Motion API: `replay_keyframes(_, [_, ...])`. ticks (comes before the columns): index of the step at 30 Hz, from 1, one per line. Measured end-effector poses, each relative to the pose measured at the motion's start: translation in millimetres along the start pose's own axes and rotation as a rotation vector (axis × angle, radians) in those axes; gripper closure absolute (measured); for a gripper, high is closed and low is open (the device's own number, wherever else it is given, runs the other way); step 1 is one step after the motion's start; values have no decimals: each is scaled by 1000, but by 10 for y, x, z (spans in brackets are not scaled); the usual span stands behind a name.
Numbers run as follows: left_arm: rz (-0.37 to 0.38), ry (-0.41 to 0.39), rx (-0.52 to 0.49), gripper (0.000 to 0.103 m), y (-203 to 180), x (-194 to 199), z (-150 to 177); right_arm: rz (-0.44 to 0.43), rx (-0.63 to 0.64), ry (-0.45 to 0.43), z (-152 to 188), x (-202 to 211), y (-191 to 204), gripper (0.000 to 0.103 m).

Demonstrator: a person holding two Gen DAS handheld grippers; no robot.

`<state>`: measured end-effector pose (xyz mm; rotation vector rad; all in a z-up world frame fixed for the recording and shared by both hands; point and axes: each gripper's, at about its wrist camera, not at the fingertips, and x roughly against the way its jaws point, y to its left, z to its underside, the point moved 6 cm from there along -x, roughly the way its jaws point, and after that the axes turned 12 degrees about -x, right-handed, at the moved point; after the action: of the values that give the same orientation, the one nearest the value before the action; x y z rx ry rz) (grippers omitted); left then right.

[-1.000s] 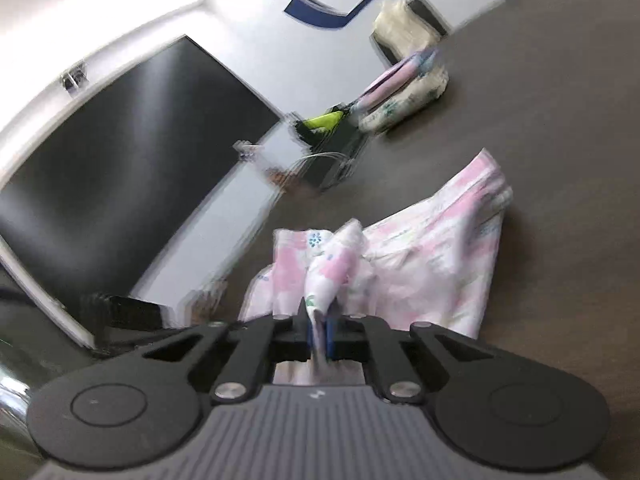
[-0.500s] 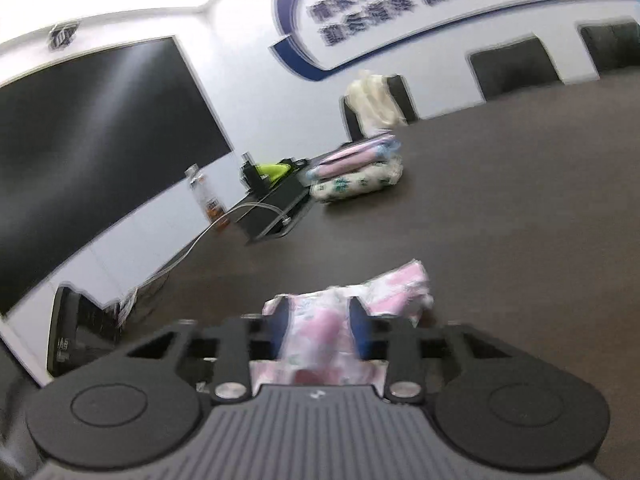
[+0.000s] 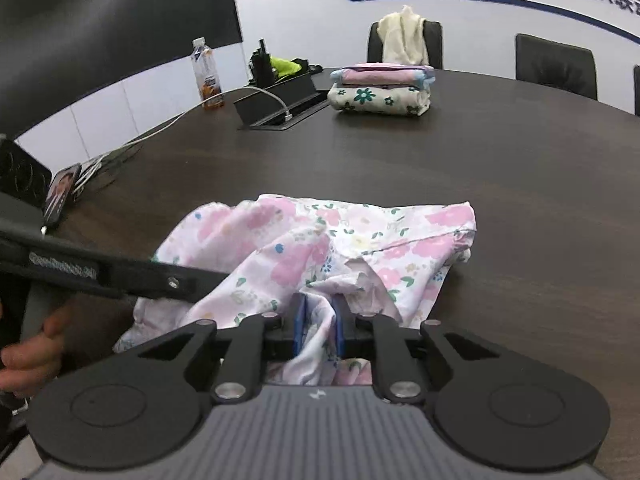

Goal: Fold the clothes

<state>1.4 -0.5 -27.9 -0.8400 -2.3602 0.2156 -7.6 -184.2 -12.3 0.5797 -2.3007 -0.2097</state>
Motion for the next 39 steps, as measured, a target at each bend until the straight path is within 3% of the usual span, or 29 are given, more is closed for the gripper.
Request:
replay_keyframes(2, [-5,-37,-105,62,-53,174,3,-2,8,11,-16,-27,1,89])
replay_keyframes(6, [41,-105,-305,42,-215,514,79,-2,38,25,-37,-75,22,89])
replay_keyframes(8, [54,-111,-357,38,-297,558,119,-3,52,31,-36,-78,32,89])
replay_keyframes(13, [71,-113,-436,38,-453,608,270,-1,105,57,-5,-78,102,88])
replay_keyframes(16, [111,-140,-550,37,-605,710,430,-11,125,78,96,12,183,88])
replay_keyframes(18, [119,-149,-642,30,-712,757,562,-24,130,92,179,89,232,88])
replay_keyframes(25, [97,-167,-944,27,-1012,755,991,-101,71,137,401,322,271,88])
replay_keyframes(31, [77,-180,-1030,25,-1018,637,1218,-165,23,174,479,410,253,88])
replay_keyframes(36, [47,-247,-1122,22,-975,635,1352,-192,31,183,525,451,264,88])
replay_keyframes(39, [107,-198,-1095,27,-943,585,1284,-198,55,183,558,466,307,88])
